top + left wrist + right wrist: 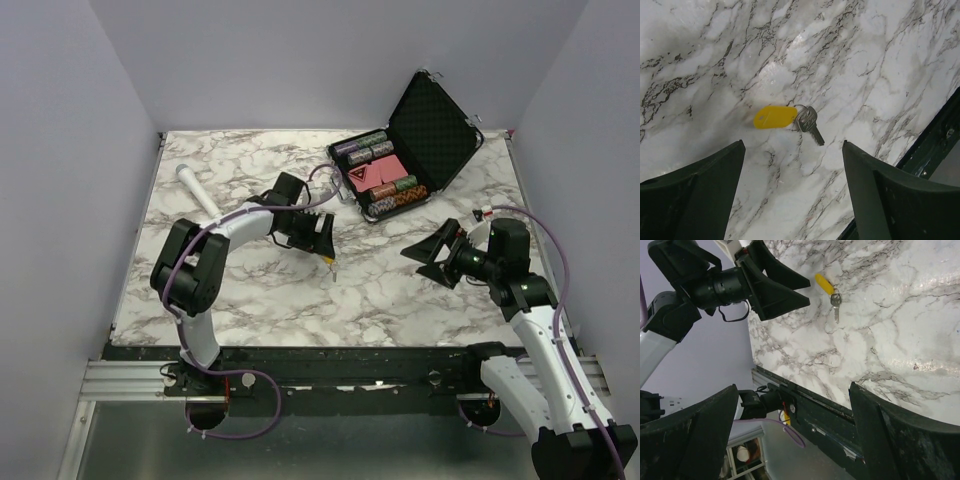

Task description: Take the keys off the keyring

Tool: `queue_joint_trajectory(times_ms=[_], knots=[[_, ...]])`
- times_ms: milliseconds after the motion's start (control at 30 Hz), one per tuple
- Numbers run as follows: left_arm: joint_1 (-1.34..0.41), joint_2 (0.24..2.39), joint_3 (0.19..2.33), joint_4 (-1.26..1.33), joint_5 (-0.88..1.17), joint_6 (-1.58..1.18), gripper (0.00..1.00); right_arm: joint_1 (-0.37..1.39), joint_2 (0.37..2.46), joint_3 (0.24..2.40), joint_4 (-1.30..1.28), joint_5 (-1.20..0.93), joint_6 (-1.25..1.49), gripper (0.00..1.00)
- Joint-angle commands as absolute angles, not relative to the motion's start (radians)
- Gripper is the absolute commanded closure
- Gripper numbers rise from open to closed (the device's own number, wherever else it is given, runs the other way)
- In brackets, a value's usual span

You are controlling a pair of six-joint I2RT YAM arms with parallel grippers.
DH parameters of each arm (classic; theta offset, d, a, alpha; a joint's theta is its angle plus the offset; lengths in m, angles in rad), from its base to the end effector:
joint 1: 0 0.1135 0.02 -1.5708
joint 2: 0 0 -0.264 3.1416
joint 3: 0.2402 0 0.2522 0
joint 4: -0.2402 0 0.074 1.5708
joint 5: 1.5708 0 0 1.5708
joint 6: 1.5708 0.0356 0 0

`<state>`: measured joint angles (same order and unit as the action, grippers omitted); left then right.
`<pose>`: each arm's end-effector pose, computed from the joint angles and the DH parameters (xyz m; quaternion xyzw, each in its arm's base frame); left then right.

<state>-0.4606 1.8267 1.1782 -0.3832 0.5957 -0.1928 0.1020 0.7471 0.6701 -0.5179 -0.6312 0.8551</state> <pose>0.3238 -0.1830 0.1800 0.2005 0.9028 -0.3496 0.1503 0.1573 0.0372 0.2763 0.1734 0.8343 0.4486 0.2693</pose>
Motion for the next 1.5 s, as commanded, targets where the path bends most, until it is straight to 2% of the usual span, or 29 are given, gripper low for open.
queue_joint_trajectory(times_ms=[0,67,267,367,700,900,1033,1067,1200,1300,1400,1467], knots=[[-0.466,1.874,1.239,-0.405,0.623,-0.152,0.14,0.104,0.747,0.706,-0.529,-0.652,0.839,0.0],[-0.468,1.891,1.253,-0.413,0.623,-0.149,0.15,0.106,0.752,0.71,-0.529,-0.655,0.839,0.0],[-0.469,1.945,1.298,-0.454,0.644,-0.13,0.28,0.106,0.767,0.732,-0.545,-0.653,0.828,0.0],[-0.476,1.96,1.307,-0.469,0.641,-0.126,0.3,0.106,0.776,0.736,-0.545,-0.657,0.825,0.0],[-0.485,1.979,1.312,-0.474,0.678,-0.12,0.48,0.106,0.778,0.736,-0.558,-0.657,0.81,0.0],[-0.486,1.991,1.33,-0.482,0.675,-0.112,0.55,0.106,0.778,0.738,-0.557,-0.657,0.81,0.0],[-0.488,1.994,1.336,-0.483,0.666,-0.115,0.55,0.106,0.779,0.736,-0.558,-0.658,0.807,0.0],[-0.488,1.997,1.342,-0.488,0.66,-0.112,0.52,0.106,0.776,0.736,-0.558,-0.658,0.808,0.0],[-0.482,1.994,1.347,-0.483,0.63,-0.12,0.21,0.106,0.775,0.741,-0.561,-0.661,0.81,0.0],[-0.48,2.006,1.356,-0.474,0.666,-0.135,0.1,0.106,0.776,0.744,-0.566,-0.663,0.807,0.0],[-0.482,2.023,1.368,-0.468,0.667,-0.152,0.11,0.106,0.779,0.747,-0.571,-0.664,0.801,0.0],[-0.482,2.039,1.381,-0.474,0.678,-0.155,0.17,0.106,0.778,0.753,-0.575,-0.664,0.799,0.0]])
